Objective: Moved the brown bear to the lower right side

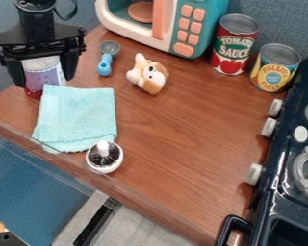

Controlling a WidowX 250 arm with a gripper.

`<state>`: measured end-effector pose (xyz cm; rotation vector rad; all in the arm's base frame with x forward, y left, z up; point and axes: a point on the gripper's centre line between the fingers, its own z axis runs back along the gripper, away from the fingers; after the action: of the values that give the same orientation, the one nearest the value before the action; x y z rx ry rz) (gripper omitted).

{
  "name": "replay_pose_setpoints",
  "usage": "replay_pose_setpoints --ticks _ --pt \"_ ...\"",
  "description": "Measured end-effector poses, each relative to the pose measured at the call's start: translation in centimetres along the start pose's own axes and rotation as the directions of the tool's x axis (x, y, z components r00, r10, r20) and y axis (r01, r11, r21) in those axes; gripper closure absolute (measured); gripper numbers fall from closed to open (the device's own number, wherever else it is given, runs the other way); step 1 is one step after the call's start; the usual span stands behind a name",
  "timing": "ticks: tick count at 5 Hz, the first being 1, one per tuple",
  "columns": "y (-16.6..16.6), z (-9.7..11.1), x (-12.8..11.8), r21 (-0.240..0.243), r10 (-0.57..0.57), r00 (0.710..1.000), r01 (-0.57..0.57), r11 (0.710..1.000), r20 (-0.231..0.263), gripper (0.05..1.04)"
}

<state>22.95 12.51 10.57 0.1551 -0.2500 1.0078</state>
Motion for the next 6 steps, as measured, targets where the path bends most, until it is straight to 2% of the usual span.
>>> replay_pose_setpoints --ticks 1,2,3,4,5,6 --pt "-0.1 -0.5 -0.2 0.007 -0.010 1.000 0.010 1.000 -0.019 0.085" --pt "-2.5 -0.7 1.7 -0.028 -0.169 0.986 0.169 0.985 0.011 0.085" --pt "-4.3 -0.5 3.6 -0.051 -0.213 0.976 0.215 0.975 0.044 0.085" --pt "-6.4 -0.9 5.4 -0.087 -0.244 0.968 0.248 0.965 0.054 0.085" --pt "-9.3 -2.0 6.1 -0.160 -0.296 0.954 0.299 0.941 0.041 0.085" --pt "-12.6 -2.5 5.4 -0.192 -0.375 0.926 0.375 0.907 0.037 0.085"
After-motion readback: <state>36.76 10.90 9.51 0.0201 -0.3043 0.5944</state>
